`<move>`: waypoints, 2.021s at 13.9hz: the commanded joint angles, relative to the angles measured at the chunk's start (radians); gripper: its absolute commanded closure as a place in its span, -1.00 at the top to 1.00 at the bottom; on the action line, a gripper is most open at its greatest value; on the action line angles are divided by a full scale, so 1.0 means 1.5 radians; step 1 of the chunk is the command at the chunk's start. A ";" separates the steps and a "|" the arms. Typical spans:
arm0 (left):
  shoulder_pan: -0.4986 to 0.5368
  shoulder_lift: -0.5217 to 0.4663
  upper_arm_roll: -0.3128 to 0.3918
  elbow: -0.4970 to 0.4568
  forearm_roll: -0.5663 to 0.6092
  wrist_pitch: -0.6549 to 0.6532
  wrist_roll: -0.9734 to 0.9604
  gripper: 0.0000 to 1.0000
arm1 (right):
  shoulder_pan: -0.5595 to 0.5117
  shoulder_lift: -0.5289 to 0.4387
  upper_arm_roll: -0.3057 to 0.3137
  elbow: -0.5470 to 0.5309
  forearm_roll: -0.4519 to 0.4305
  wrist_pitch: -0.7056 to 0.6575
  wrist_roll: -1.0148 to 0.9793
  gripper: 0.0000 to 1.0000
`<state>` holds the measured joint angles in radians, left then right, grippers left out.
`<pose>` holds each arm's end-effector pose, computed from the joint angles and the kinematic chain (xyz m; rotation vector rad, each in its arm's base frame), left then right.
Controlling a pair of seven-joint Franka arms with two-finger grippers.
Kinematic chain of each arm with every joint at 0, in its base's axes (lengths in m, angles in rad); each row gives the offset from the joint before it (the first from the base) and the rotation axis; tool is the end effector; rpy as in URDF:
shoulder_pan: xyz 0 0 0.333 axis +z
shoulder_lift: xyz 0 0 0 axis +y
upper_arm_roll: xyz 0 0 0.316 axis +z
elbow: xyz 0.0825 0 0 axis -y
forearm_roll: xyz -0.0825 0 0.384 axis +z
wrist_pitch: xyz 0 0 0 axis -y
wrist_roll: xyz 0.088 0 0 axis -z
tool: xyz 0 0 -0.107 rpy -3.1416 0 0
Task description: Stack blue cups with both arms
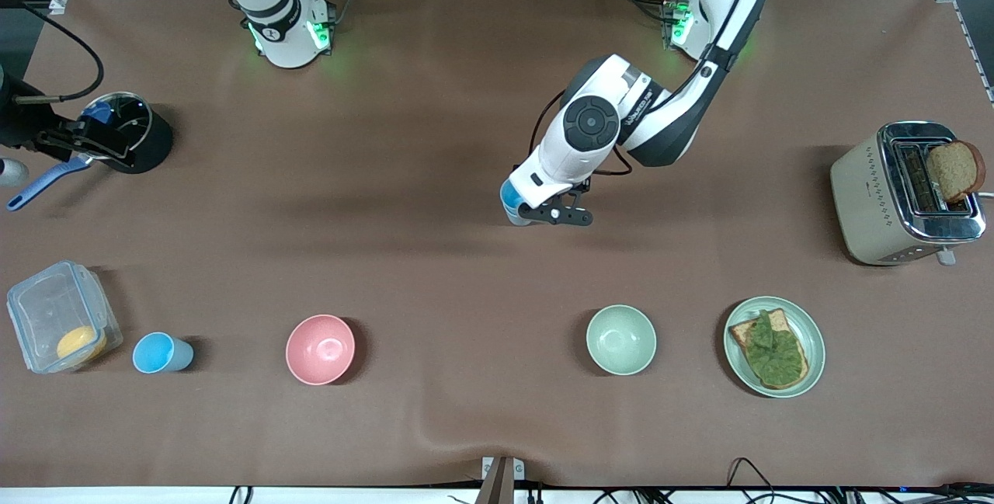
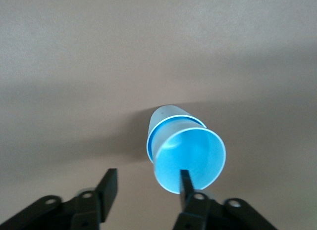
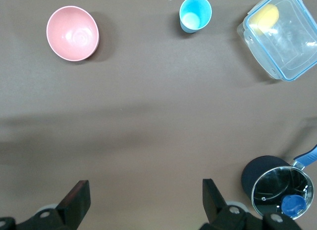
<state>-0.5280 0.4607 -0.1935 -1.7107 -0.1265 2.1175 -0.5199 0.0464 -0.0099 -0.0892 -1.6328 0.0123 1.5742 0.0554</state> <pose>0.5000 -0.4312 0.3246 2.9991 -0.1732 -0.2268 0.5494 -0.0224 0.6010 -3.1240 0.1540 0.0764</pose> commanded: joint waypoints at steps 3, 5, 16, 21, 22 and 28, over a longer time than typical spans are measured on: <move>0.009 -0.055 0.025 0.000 -0.008 -0.008 -0.002 1.00 | -0.004 -0.008 0.006 0.003 0.005 -0.009 0.006 1.00; 0.037 -0.111 0.031 -0.030 -0.005 -0.028 0.001 1.00 | -0.004 -0.007 0.006 0.003 0.005 -0.008 0.004 1.00; 0.299 -0.368 0.032 -0.113 0.038 -0.229 0.278 1.00 | -0.004 -0.005 0.006 0.002 0.004 -0.005 0.005 1.00; 0.335 -0.418 0.039 -0.104 0.099 -0.277 0.335 1.00 | -0.003 -0.005 0.006 0.002 0.004 -0.005 0.007 1.00; 0.348 -0.430 0.042 -0.105 0.106 -0.284 0.339 1.00 | -0.004 -0.005 0.006 0.002 0.004 -0.005 0.007 1.00; 0.362 -0.397 0.053 -0.015 0.106 -0.377 0.342 1.00 | -0.005 -0.005 0.006 0.002 0.004 -0.005 0.007 1.00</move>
<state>0.0088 -0.1787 -0.1070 -1.8087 0.0137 1.6037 -0.0192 0.0465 -0.0099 -0.0859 -1.6323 0.0127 1.5728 0.0554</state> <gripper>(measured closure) 0.000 0.000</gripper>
